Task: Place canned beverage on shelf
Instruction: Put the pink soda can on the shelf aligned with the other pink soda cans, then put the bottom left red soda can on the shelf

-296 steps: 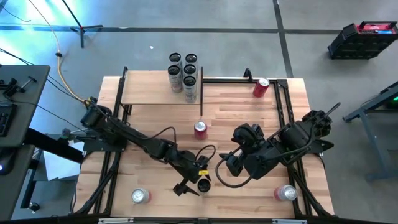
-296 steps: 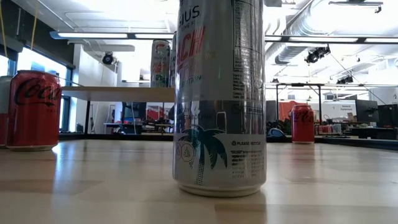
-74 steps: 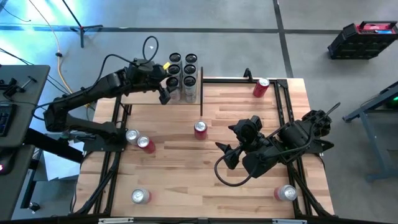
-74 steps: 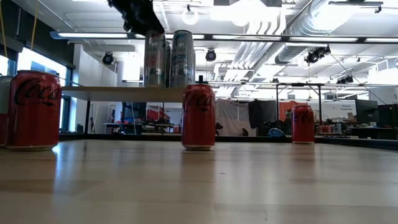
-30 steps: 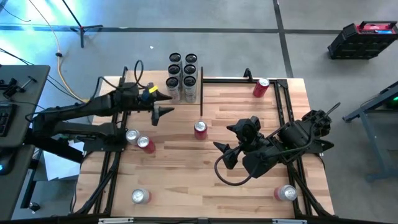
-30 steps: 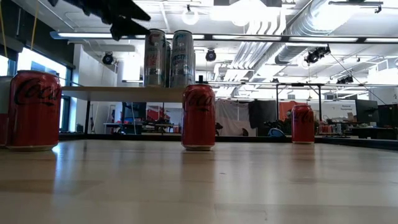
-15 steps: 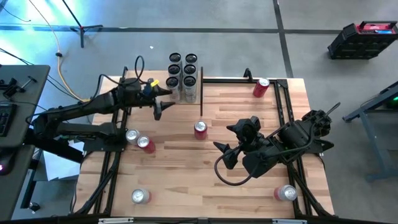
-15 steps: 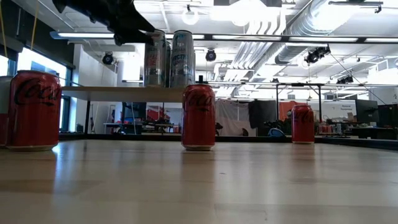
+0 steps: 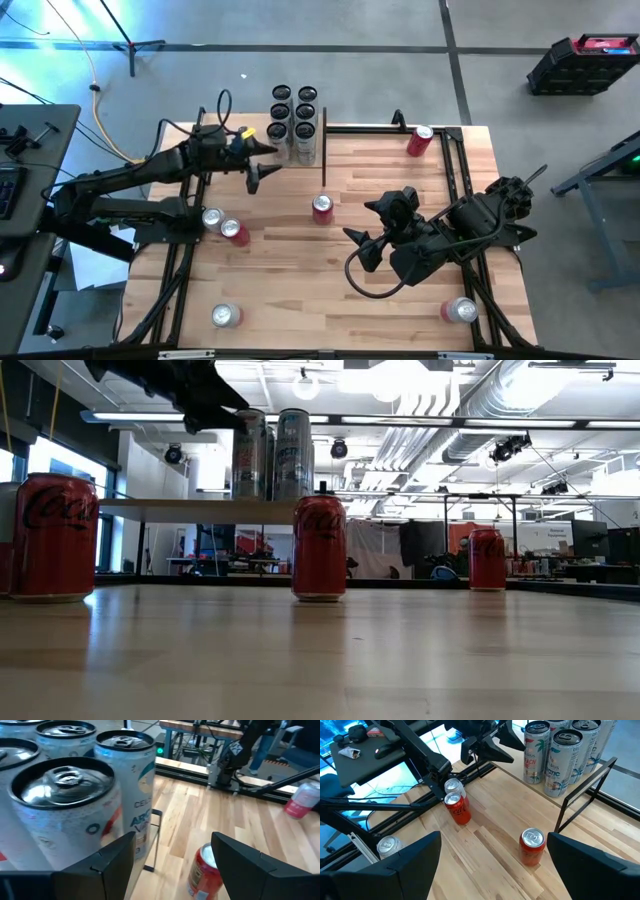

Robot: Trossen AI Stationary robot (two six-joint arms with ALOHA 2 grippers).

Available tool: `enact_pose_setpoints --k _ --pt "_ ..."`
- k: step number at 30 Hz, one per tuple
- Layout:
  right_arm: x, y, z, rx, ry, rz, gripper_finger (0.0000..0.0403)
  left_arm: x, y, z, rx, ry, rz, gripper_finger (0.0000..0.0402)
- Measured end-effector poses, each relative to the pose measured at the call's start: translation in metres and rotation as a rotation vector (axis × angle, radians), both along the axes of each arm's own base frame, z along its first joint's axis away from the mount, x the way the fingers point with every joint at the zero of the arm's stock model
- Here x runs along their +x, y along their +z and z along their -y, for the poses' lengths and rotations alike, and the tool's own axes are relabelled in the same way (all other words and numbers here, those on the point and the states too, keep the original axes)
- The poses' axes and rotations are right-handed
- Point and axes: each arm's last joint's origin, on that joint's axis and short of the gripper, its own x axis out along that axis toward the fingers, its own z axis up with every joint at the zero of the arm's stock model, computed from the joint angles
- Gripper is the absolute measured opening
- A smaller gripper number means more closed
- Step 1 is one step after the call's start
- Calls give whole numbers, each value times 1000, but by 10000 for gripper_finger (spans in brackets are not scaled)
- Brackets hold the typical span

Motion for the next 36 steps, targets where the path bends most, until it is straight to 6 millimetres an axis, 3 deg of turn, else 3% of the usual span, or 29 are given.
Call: enact_pose_setpoints --k 8,16,21,28,33,36 --pt "0 0 0 0 0 0 349 -13 12 12 -38 -46 56 248" --pt "1 1 3 -65 -24 10 349 -21 32 55 -146 -243 55 248" --pt "3 1 8 -71 -46 12 349 -27 21 88 -219 -400 -113 248" --pt "5 0 8 -35 -50 13 349 -44 2 114 -259 -365 -351 248" --pt "11 -6 4 -34 -55 2 349 -51 28 131 -319 -398 -313 248" --pt "17 -12 0 -43 -57 -14 349 -55 43 137 -290 -349 -380 248"
